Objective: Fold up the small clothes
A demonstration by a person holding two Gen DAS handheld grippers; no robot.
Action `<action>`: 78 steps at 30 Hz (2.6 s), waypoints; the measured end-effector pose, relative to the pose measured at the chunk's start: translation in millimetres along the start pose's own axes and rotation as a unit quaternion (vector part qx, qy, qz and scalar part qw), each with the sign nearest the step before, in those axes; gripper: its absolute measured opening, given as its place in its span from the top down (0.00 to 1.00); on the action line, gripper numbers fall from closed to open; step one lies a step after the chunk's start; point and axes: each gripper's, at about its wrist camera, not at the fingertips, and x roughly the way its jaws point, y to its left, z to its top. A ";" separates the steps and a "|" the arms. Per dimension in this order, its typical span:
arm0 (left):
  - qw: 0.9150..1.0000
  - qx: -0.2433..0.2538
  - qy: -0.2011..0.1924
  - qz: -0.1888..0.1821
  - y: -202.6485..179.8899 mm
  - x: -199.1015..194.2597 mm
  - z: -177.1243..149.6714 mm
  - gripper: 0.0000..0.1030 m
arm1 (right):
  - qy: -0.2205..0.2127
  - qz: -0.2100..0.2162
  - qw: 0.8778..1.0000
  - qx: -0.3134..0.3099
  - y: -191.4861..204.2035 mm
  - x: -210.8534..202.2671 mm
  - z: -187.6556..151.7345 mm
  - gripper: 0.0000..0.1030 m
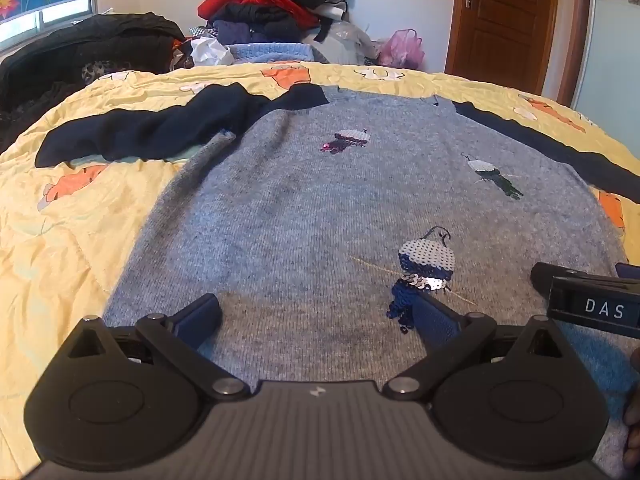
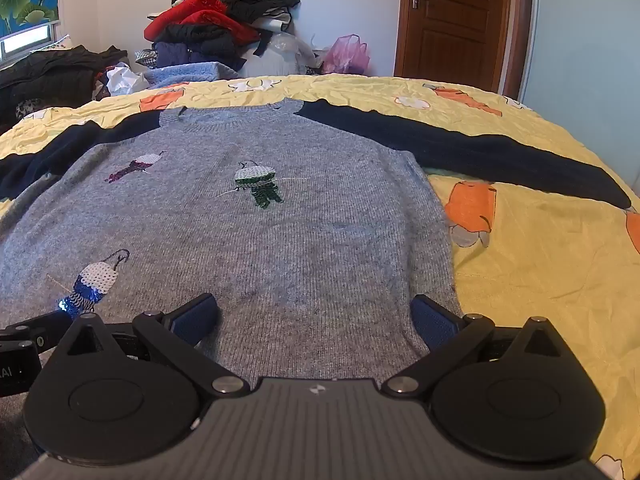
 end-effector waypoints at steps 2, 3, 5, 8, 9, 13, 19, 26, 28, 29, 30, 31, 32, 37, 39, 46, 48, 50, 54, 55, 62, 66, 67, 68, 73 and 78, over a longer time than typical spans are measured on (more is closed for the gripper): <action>1.000 0.000 0.001 0.000 0.1 -0.4 -0.2 0.00 | 0.000 0.000 1.000 0.000 0.0 -0.1 0.0 0.00; 1.000 0.001 0.001 -0.001 0.4 -0.7 -0.4 0.00 | 0.000 0.000 1.000 0.000 0.0 -0.1 0.0 0.00; 1.000 0.003 0.004 0.003 -0.7 0.0 0.0 0.00 | 0.000 0.000 1.000 0.000 0.1 -0.2 0.0 0.00; 1.000 0.003 0.003 0.003 -0.7 0.0 -0.1 0.00 | 0.000 0.000 1.000 0.000 0.1 -0.3 0.0 0.00; 1.000 0.003 0.003 0.003 -0.8 -0.1 -0.1 0.00 | 0.000 0.000 1.000 0.000 0.1 -0.3 0.0 0.00; 1.000 0.003 0.003 0.003 -1.0 -0.1 -0.2 0.00 | 0.000 0.000 1.000 0.000 0.0 -0.3 0.0 0.00; 1.000 0.006 0.009 0.002 -1.0 1.2 4.7 0.00 | 0.000 0.000 1.000 0.001 -0.1 -0.3 -0.1 0.00; 1.000 0.005 0.008 0.005 -1.9 3.0 3.3 0.00 | 0.000 0.000 1.000 0.000 0.1 -0.2 0.0 0.00; 1.000 0.005 0.006 0.005 -2.6 3.8 3.1 0.00 | 0.000 0.000 1.000 0.000 0.1 -0.1 0.0 0.00; 1.000 0.004 0.005 0.005 -2.5 3.4 2.6 0.00 | 0.000 0.000 1.000 0.000 0.2 -0.1 0.0 0.00; 1.000 0.004 0.005 0.005 -2.6 3.4 2.6 0.00 | 0.000 0.000 1.000 0.000 0.2 0.0 0.0 0.00; 1.000 0.004 0.006 0.005 -2.5 3.3 2.6 0.00 | 0.000 0.000 1.000 0.000 0.2 0.0 0.0 0.00; 1.000 0.004 0.006 0.005 -2.4 3.3 2.7 0.00 | 0.000 0.000 1.000 0.000 0.2 0.0 0.0 0.00; 1.000 0.004 0.006 0.005 -2.5 3.2 3.0 0.00 | 0.000 0.000 1.000 0.000 0.3 -0.1 0.1 0.00; 1.000 0.004 0.006 0.005 -2.5 3.3 2.9 0.00 | 0.000 0.000 1.000 0.000 0.3 -0.2 0.1 0.00; 1.000 0.004 0.006 0.005 -2.4 3.0 3.1 0.00 | 0.000 0.000 1.000 0.000 0.4 -0.4 0.2 0.00; 1.000 0.004 0.006 0.005 -2.4 3.2 2.9 0.00 | 0.000 0.000 1.000 0.000 0.3 -0.4 0.2 0.00; 1.000 0.004 0.006 0.005 -2.4 3.0 3.1 0.00 | 0.000 0.000 1.000 0.000 0.3 -0.5 0.2 0.00; 1.000 0.005 0.006 0.005 -2.4 3.0 3.0 0.00 | 0.000 0.000 1.000 0.000 0.3 -0.4 0.1 0.00; 1.000 0.005 0.005 0.005 -2.4 3.0 3.0 0.00 | 0.000 0.000 1.000 0.000 0.3 -0.3 0.1 0.00; 1.000 0.005 0.005 0.005 -2.5 3.0 2.8 0.00 | 0.000 0.000 1.000 0.000 0.3 0.1 -0.1 0.00; 1.000 0.005 0.005 0.005 -2.5 2.9 2.9 0.00 | 0.000 0.000 1.000 0.000 0.3 0.1 -0.1 0.00; 1.000 0.005 0.005 0.005 -2.4 2.9 2.9 0.00 | 0.000 0.000 1.000 0.000 0.3 0.0 -0.1 0.00; 1.000 0.005 0.005 0.005 -2.4 2.9 2.9 0.00 | 0.000 0.000 1.000 0.000 0.4 0.0 -0.1 0.00; 1.000 0.005 0.005 0.005 -2.4 2.9 2.9 0.00 | 0.000 0.000 1.000 0.000 0.3 0.0 -0.1 0.00; 1.000 0.005 0.005 0.005 -2.6 2.9 2.7 0.00 | 0.000 -0.001 1.000 0.000 0.4 0.1 -0.1 0.00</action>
